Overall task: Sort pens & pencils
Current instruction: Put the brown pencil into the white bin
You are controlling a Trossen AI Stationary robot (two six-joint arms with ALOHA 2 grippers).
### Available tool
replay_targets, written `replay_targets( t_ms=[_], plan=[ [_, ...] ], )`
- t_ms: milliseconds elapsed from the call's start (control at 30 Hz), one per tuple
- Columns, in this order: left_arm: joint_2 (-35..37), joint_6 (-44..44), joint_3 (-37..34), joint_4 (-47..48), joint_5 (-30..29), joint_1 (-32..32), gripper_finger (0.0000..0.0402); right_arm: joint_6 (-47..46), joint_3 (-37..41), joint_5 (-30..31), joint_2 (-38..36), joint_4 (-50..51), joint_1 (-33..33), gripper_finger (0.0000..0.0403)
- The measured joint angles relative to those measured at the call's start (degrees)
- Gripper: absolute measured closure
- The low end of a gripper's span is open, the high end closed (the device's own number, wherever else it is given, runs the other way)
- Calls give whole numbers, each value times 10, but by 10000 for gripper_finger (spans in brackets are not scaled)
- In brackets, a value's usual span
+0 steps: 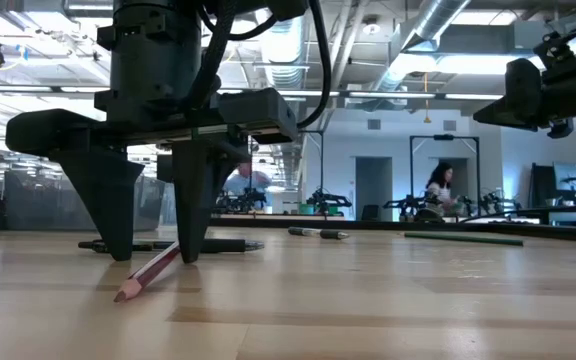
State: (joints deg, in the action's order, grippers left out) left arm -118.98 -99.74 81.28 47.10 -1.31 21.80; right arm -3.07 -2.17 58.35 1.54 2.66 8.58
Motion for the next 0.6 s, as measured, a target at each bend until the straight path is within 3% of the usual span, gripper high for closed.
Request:
replay_targets(
  t_ms=[600],
  plan=[
    [0, 17, 0, 12, -3, 0, 357, 0, 0, 0, 0, 0, 0, 321]
  ],
)
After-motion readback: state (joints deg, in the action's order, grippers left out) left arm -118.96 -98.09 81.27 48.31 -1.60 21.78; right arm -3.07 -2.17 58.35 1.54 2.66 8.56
